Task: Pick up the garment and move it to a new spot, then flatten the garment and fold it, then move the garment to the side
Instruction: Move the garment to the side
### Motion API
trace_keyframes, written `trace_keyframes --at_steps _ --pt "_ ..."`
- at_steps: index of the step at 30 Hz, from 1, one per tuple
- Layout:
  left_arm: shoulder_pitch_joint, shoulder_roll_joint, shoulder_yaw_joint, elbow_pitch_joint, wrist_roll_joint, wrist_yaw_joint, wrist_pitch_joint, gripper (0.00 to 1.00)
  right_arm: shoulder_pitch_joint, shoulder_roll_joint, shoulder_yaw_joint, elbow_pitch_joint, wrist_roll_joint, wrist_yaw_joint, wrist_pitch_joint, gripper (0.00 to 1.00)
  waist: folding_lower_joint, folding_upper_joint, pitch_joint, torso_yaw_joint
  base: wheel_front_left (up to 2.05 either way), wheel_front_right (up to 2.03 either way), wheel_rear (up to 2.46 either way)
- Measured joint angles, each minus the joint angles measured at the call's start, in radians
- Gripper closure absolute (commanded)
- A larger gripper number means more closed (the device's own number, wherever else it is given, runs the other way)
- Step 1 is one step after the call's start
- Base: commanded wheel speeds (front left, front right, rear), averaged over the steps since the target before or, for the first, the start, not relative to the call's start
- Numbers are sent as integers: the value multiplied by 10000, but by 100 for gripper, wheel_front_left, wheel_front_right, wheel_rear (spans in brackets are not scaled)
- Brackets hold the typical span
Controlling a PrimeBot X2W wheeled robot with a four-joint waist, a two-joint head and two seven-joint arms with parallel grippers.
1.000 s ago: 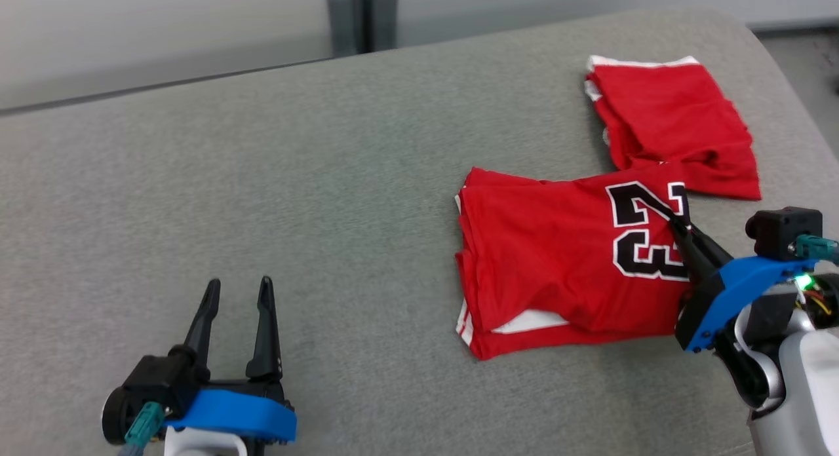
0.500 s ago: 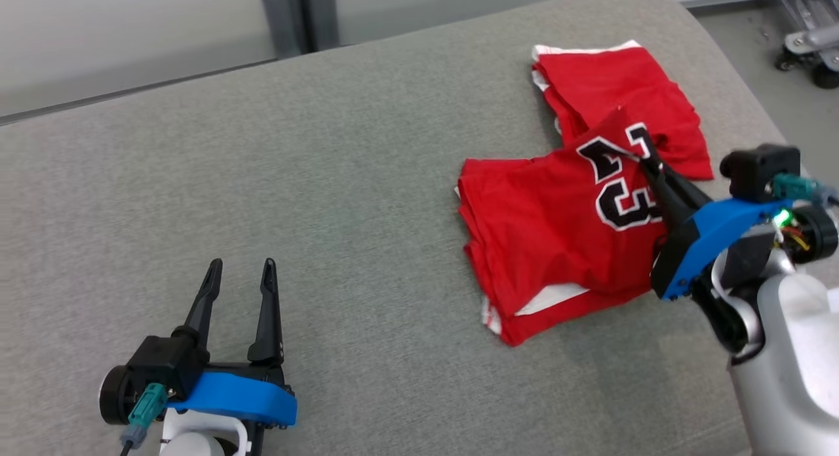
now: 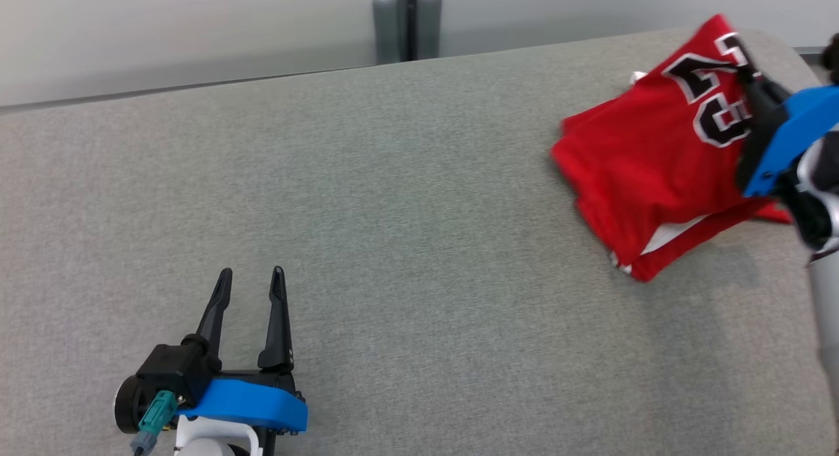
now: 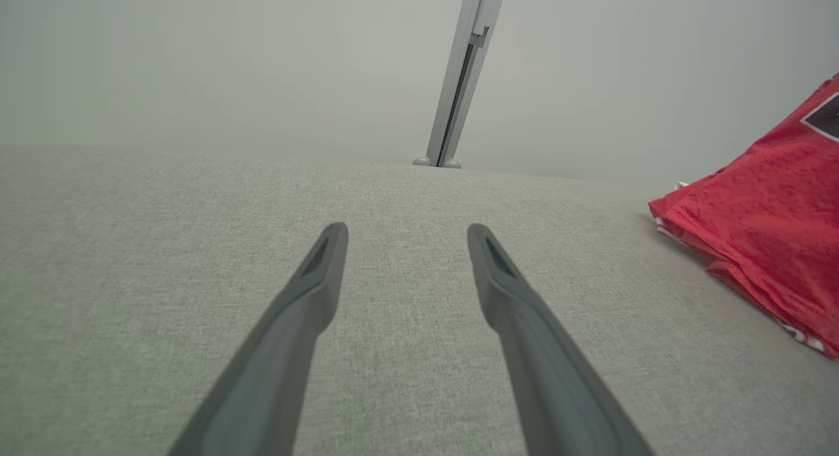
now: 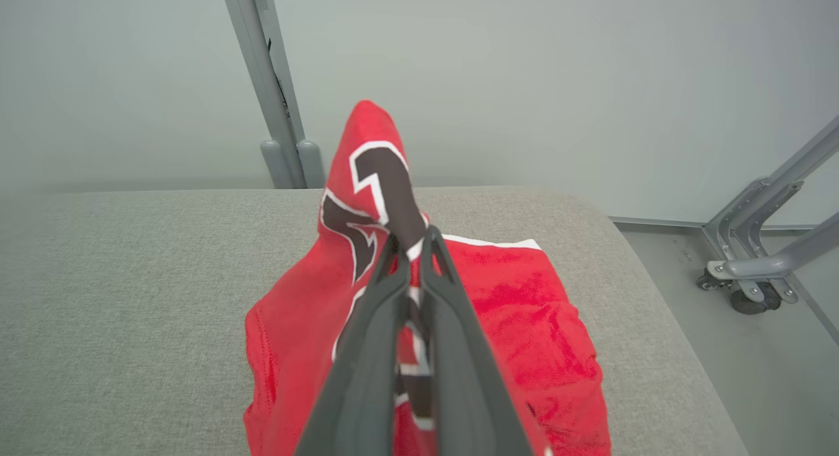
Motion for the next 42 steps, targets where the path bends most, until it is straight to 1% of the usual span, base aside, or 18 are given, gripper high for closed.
trace_keyframes --at_steps 7,12,13,14,15,16,19,23,27,36,42 --pt "-32 -12 -31 33 15 -61 -25 0 -570 -836 -1321 673 -510 0 136 100 0 0 239 431 0 0 0" --pt "-58 21 -46 23 50 -65 -29 0 -692 -989 -2433 1055 -913 2 -13 100 0 0 445 610 0 0 0" --pt "-86 46 -52 19 52 -65 -31 0 -693 -966 -2930 1210 -1210 0 -234 98 0 0 511 646 0 0 0" --pt "-94 56 -56 15 52 -65 -44 0 -693 -932 -3254 1296 -1369 2 -380 69 0 0 536 657 0 0 0" --pt "-99 63 -61 15 52 -65 -56 0 -694 -886 -3574 1396 -1530 0 -518 30 0 0 556 669 0 0 0" --pt "-105 71 -71 15 52 -65 -56 0 -693 -826 -3877 1511 -1685 0 -639 0 0 1 569 681 0 0 0" --pt "-153 79 -102 13 54 -65 -48 0 -687 -616 -4387 1685 -2080 0 -1135 0 0 0 582 703 0 0 0" --pt "-200 151 -100 -29 56 -50 -21 0 -689 -380 -4228 1741 -2291 0 -1781 0 0 1 562 681 0 0 0" --pt "-198 240 -84 -65 56 19 -10 0 -693 -127 -3432 1695 -2220 0 -2036 0 0 0 503 595 0 0 0" --pt "-206 282 23 -242 2 115 -13 0 -625 -31 -1095 913 -1664 0 -2602 0 0 0 62 569 0 0 0" --pt "-199 245 334 -54 -215 184 -71 0 266 454 102 278 -1315 0 -3143 0 0 1 -462 720 0 0 0"
